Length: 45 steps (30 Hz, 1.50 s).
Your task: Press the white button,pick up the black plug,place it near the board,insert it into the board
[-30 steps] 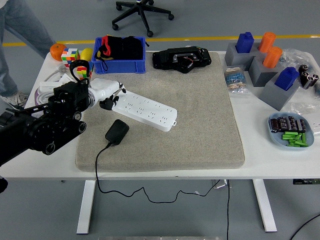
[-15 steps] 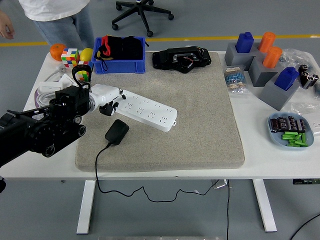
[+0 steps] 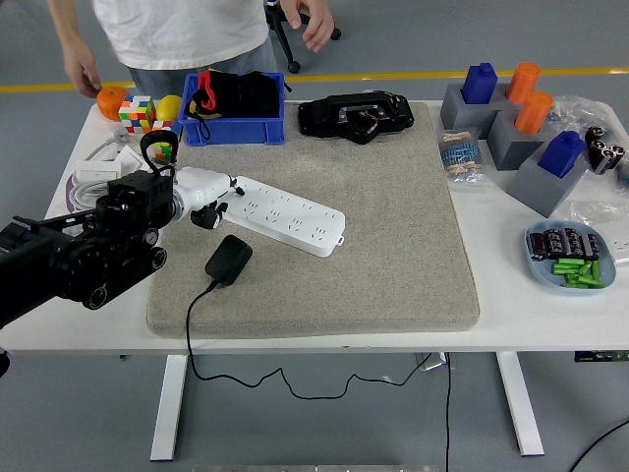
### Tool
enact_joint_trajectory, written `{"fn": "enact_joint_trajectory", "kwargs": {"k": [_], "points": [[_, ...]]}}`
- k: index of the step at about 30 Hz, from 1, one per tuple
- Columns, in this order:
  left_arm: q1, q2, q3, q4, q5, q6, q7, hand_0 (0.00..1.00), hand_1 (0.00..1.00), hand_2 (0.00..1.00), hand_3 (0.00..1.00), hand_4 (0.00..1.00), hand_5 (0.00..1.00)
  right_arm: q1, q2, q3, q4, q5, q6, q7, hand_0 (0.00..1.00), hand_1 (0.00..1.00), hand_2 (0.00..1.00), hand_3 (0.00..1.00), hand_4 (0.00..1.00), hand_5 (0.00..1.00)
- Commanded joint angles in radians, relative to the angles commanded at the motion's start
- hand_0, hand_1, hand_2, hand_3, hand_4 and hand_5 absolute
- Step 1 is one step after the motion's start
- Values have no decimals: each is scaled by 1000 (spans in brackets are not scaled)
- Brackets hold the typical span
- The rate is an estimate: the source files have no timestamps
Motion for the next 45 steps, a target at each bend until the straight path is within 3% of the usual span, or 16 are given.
{"fn": "enact_joint_trajectory", "kwargs": {"k": [7, 8, 13, 14, 19, 20, 25, 26, 34, 43, 44, 45], "points": [[67, 45, -180, -171, 48, 0, 30, 339, 316, 234, 798, 148, 2, -11, 5, 10, 1, -3, 0, 0, 709, 650, 656, 596, 716, 385], [85, 51, -215, -202, 52, 0, 38, 334, 326, 268, 788, 399, 2, -13, 7, 12, 1, -3, 0, 1, 709, 650, 657, 596, 716, 384], [178, 85, -344, -344, 62, 21, 73, 334, 326, 268, 788, 399, 2, -18, 13, 19, 2, -6, 0, 1, 709, 650, 657, 596, 716, 384], [202, 94, -366, -377, 63, 29, 79, 327, 343, 325, 793, 773, 28, -19, 14, 20, 2, -7, 0, 1, 709, 650, 657, 596, 716, 385], [320, 122, -437, -515, 73, 66, 100, 327, 343, 325, 793, 773, 28, -22, 16, 27, 2, -10, 0, 1, 709, 650, 657, 596, 716, 385], [333, 124, -441, -527, 74, 70, 100, 652, 797, 812, 887, 998, 613, -22, 16, 27, 2, -10, 1, 1, 709, 649, 655, 596, 717, 385], [449, 131, -475, -608, 107, 122, 109, 652, 797, 812, 887, 998, 613, -27, 19, 32, 5, -12, -2, 4, 709, 649, 655, 596, 717, 385], [473, 129, -482, -621, 121, 133, 112, 785, 869, 854, 910, 998, 702, -28, 20, 32, 6, -13, -2, 4, 709, 648, 656, 593, 716, 385], [582, 97, -513, -634, 177, 190, 114, 800, 873, 860, 913, 998, 717, -38, 23, 30, 5, -14, -2, 5, 709, 648, 656, 594, 716, 385], [611, 72, -523, -571, 245, 255, 112, 795, 854, 826, 900, 998, 731, -35, 25, 30, 9, -15, -3, 7, 708, 649, 655, 592, 716, 383], [612, 69, -522, -565, 254, 262, 113, 701, 769, 751, 871, 998, 699, -35, 25, 30, 9, -15, -3, 7, 709, 647, 654, 592, 715, 381], [612, 67, -521, -560, 261, 268, 113, 701, 769, 751, 871, 998, 699, -35, 25, 29, 8, -14, -3, 7, 709, 647, 654, 592, 715, 381]]}}
